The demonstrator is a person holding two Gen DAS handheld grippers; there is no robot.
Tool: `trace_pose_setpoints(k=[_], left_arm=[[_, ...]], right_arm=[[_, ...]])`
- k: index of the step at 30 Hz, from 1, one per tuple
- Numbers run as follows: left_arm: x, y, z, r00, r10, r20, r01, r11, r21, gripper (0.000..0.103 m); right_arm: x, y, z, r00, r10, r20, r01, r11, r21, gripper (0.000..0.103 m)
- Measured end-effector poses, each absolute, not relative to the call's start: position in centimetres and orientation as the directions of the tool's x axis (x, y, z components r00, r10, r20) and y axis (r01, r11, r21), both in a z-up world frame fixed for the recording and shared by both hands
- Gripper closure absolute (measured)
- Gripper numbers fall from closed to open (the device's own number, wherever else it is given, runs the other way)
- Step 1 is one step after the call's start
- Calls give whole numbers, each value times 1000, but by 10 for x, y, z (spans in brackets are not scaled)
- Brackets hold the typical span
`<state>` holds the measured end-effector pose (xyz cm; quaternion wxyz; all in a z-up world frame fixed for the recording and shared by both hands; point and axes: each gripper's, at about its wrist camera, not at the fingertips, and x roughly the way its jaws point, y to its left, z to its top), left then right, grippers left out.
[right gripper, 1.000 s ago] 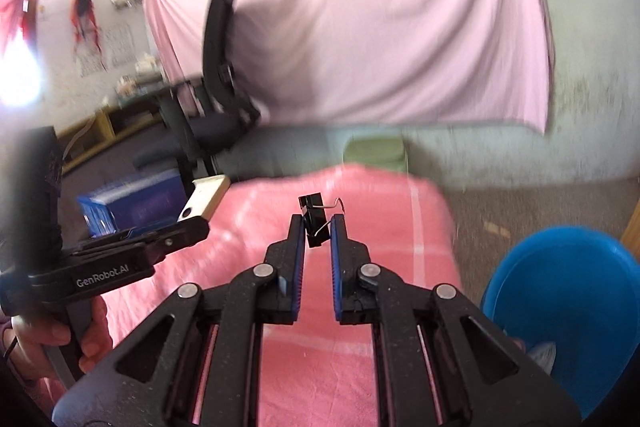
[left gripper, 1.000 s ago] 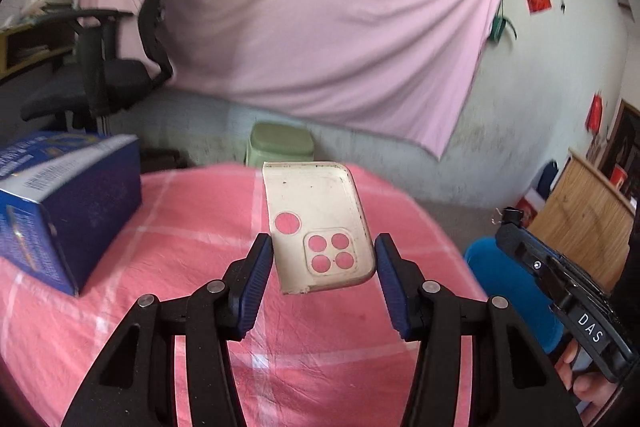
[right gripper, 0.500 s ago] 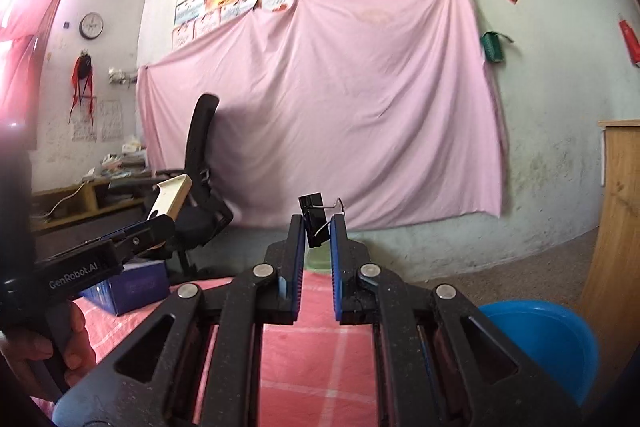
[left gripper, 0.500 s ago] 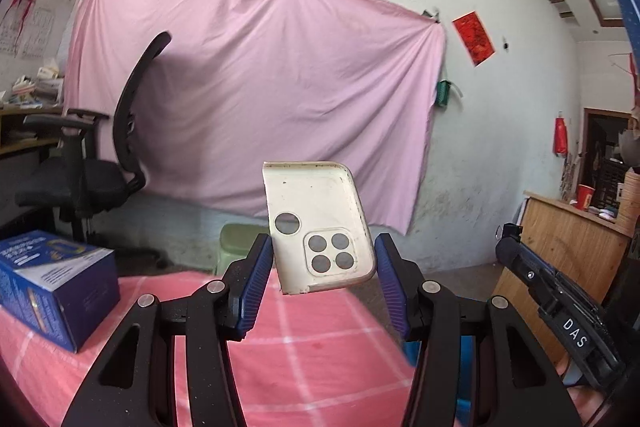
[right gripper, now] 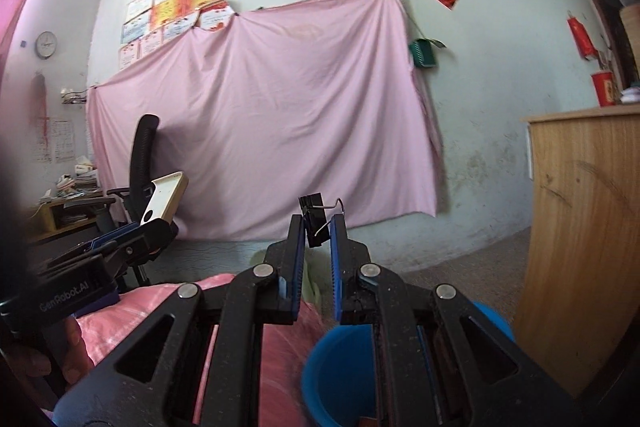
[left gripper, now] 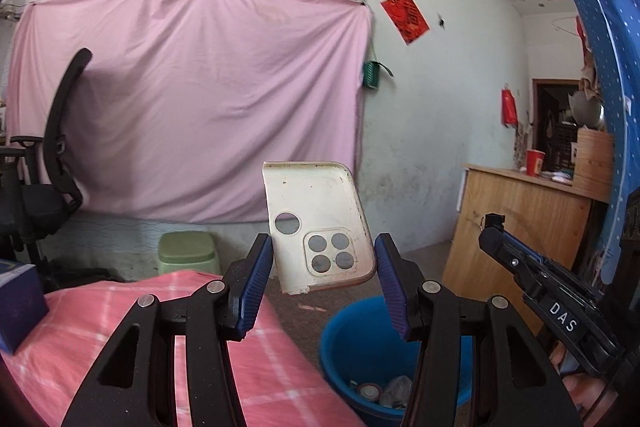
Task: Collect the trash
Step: 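Carry the clip and phone case over the blue bucket and open both grippers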
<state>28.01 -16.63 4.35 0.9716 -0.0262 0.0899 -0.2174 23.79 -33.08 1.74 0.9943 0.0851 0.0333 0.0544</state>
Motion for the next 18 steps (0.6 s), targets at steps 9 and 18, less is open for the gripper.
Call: trace_pose_setpoints(k=[9,18], left_arm=[[297,-218,23,835,-482,-267,473,875,-101,57],[320,-251,-2,761,-491,-424,494,862,-114,57]], right_arm=[[243,-376,-16,973,53,-226,-2,975,223,66],[263,-396,-41,934,52,-353,54,957,284,65]])
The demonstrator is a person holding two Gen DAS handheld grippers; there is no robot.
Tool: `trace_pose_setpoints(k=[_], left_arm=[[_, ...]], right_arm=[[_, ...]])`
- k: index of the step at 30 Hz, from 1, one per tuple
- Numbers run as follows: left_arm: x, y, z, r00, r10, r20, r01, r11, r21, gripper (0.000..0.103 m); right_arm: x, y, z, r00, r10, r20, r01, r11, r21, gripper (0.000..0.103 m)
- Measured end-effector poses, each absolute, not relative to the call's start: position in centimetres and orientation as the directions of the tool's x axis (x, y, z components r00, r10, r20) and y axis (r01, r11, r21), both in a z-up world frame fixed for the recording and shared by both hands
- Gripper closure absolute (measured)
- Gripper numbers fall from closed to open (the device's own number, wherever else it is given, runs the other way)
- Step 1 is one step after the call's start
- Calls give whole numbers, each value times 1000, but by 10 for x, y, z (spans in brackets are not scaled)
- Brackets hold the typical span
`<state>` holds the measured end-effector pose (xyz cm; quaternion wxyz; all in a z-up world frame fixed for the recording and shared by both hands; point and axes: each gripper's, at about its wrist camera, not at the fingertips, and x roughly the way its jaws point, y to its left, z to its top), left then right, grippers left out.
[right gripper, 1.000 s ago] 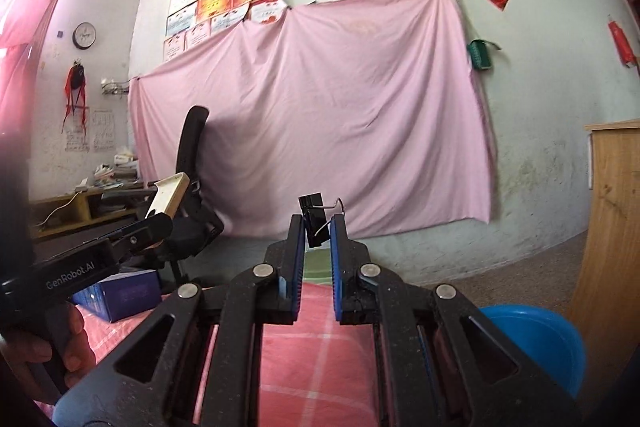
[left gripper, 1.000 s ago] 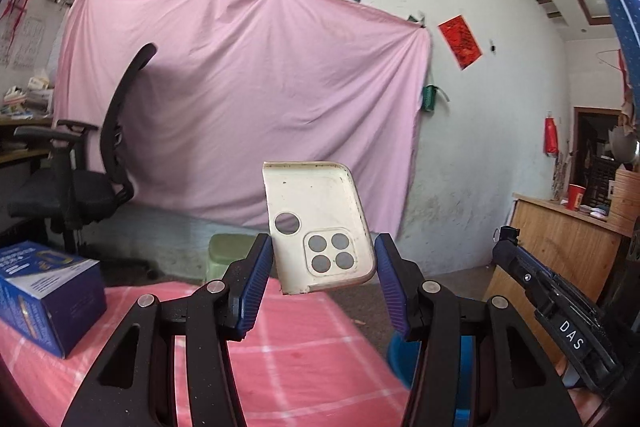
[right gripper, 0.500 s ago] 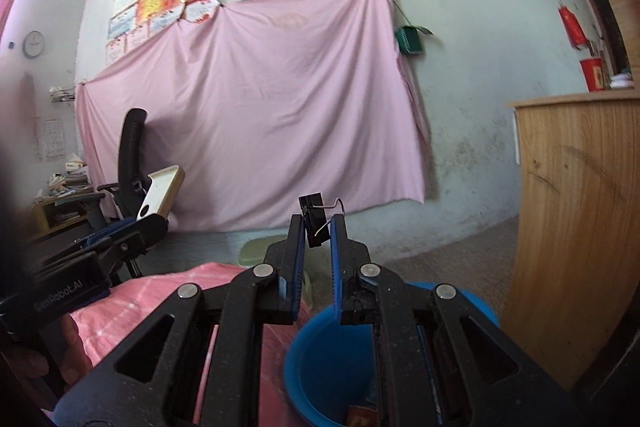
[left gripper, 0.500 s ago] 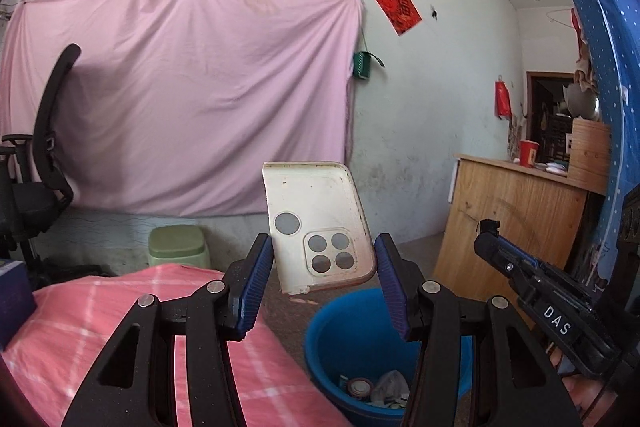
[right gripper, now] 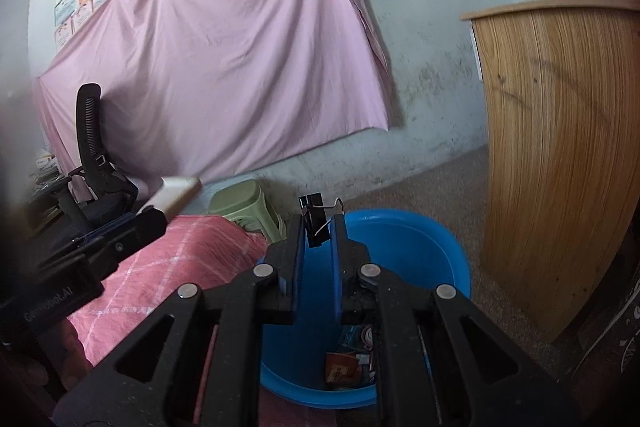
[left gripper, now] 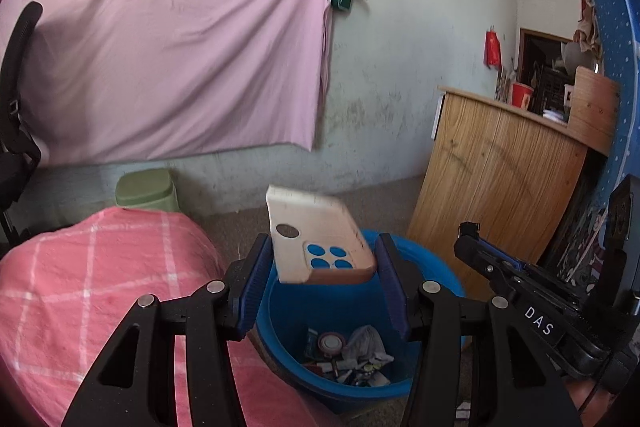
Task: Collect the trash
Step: 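Carry the clip and phone case over the blue bucket and open both grippers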
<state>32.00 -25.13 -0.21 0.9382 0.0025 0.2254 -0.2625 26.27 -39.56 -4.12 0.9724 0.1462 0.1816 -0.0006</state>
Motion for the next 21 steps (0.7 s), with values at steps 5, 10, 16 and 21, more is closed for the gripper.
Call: trace_pose_setpoints(k=[5,10,16,21], left_arm=[[339,-260,-12,703,-493,-512,493,857,-149,64],[353,-266,-19,656,-492,-572,491,854,-172,64],[358,-259,-21,647,-504,-572,474,854,-217,63],[359,-251,-19,647,-496,-579,459,860,-223,63]], right_arm=[[276,-397,-52,906,63,-418,71,952,296,65],[290,-396,-64,881,70,-467,80,953,293,65],[296,-397,-71,863,72,-500,92,951,296,64],[296,-397,-71,861,70,-503,93,952,292,57]])
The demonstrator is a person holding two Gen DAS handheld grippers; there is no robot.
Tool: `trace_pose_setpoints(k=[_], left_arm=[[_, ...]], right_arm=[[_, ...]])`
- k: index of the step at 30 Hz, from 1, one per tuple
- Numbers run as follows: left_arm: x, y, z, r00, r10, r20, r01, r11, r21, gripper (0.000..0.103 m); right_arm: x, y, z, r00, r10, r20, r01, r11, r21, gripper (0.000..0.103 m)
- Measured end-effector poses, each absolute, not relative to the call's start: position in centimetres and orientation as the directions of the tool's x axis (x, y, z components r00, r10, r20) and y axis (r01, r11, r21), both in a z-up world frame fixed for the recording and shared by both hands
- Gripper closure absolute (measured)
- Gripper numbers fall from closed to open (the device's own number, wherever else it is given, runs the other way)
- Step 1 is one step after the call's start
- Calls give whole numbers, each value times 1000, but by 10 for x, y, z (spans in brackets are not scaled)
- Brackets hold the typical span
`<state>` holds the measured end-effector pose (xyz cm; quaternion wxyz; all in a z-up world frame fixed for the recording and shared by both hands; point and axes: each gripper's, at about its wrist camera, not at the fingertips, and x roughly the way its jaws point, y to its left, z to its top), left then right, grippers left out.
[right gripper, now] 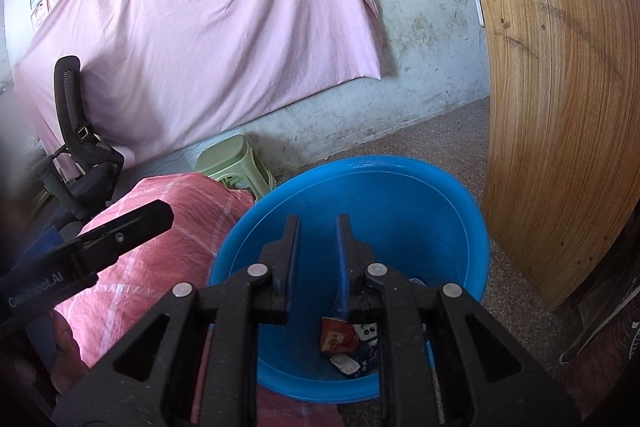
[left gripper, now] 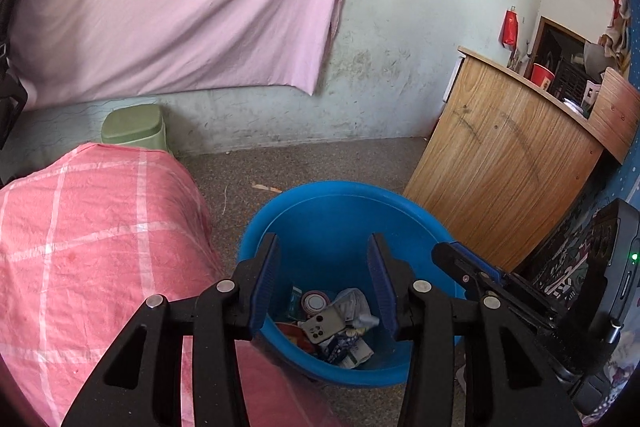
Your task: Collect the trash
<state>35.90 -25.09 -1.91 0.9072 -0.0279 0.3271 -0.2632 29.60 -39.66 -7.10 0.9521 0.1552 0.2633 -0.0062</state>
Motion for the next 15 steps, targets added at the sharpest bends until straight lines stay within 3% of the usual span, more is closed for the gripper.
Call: trace_pose_setpoints(k=[9,15], left_arm=[[358,-243,-19,653,-470,-593,446,872,-201,63],[354,-234,-18,669,-440,-599,421,889,-182,57]], right_arm=[[293,-395,-66,875,57,-481,93,955,283,44],[291,-397,-62,880,47,-473,100,955,281,34]])
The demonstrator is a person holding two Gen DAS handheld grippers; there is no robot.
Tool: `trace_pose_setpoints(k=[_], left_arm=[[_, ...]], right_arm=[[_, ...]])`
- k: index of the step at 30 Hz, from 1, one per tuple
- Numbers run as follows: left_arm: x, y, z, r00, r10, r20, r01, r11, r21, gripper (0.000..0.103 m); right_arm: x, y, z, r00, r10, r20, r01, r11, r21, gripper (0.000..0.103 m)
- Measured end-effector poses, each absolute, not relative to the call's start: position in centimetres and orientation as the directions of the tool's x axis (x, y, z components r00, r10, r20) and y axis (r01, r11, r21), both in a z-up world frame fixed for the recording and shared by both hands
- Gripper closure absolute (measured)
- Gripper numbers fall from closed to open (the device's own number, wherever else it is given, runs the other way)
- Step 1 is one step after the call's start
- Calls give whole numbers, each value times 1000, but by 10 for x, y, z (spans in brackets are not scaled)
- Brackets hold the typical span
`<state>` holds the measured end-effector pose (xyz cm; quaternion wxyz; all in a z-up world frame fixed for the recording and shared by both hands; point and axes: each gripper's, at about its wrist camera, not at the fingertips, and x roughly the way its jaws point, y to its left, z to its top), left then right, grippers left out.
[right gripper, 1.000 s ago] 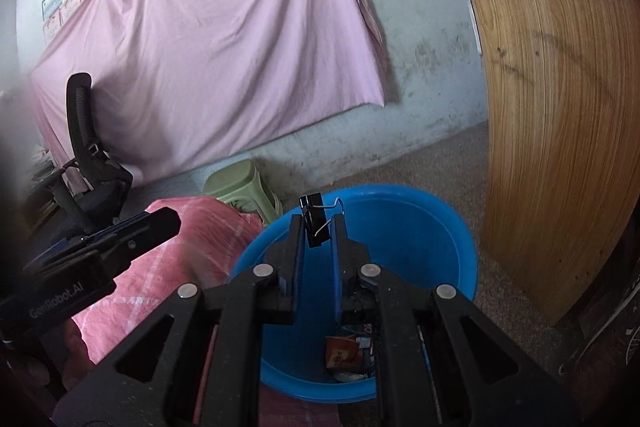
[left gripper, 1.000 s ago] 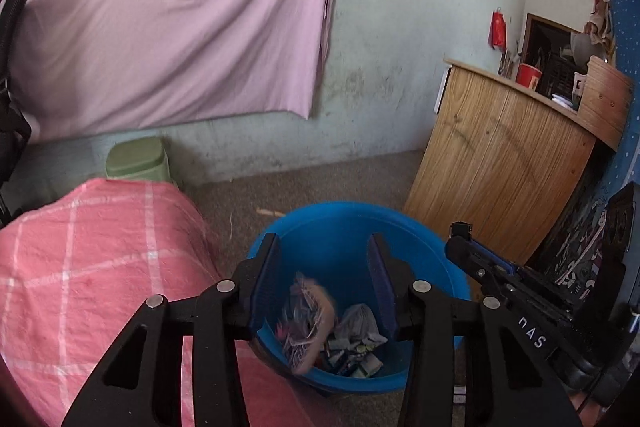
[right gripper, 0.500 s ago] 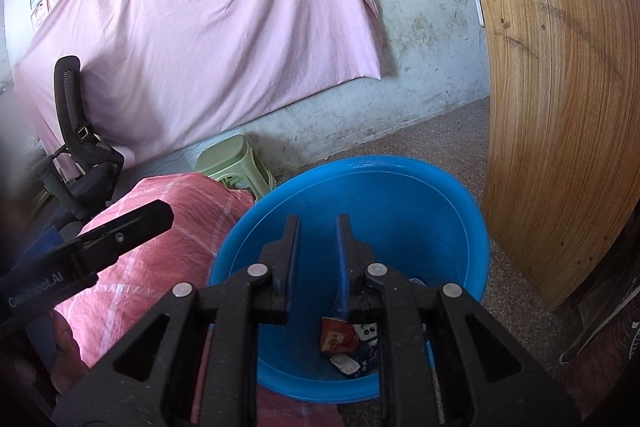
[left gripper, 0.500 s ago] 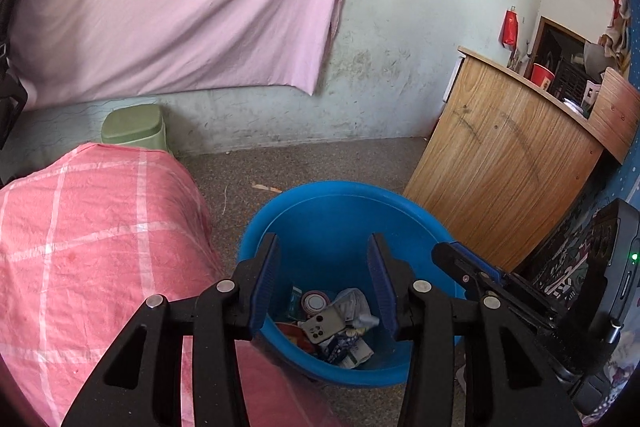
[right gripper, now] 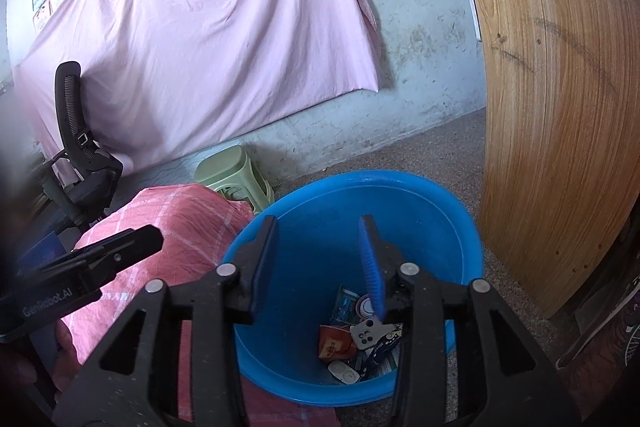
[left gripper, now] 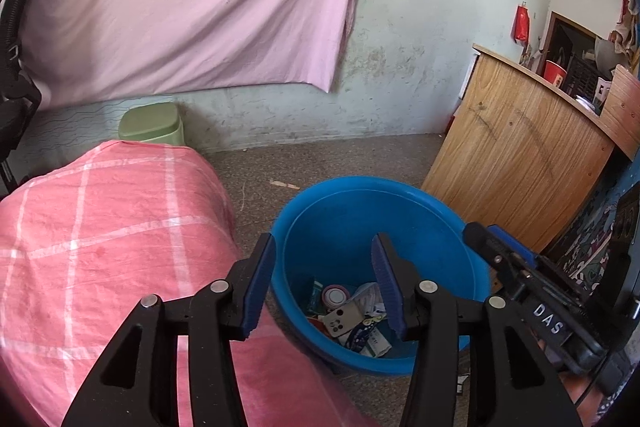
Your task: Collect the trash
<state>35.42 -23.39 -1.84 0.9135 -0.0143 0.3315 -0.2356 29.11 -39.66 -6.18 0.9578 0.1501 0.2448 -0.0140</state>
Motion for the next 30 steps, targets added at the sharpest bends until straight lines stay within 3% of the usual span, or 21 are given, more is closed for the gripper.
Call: trace_pose_setpoints(k=[5,10,13,19,30], left_arm=[[348,-221,-15,693,-416,-588,395,902,-172,47],[340,-203,-10,727,-389,-566,350,919,-183,36],[334,-189,-5,756,-365,-543,320,930,-180,23],[315,-163,2,823,-314,-473,262,949,-174,3],[277,-130,11,887,-221,-404,174,973,-151,2]], right_arm=[[287,-397,-55,889,43,-456,100,954,284,24],[281,-389,-47,901,25,-432,94,963,253,6],[277,-386,-41,908,16,-419,90,968,234,0],[268,-383,-32,923,13,-385,84,969,234,0],[237,-366,-14,947,35,-318,48,967,250,0]])
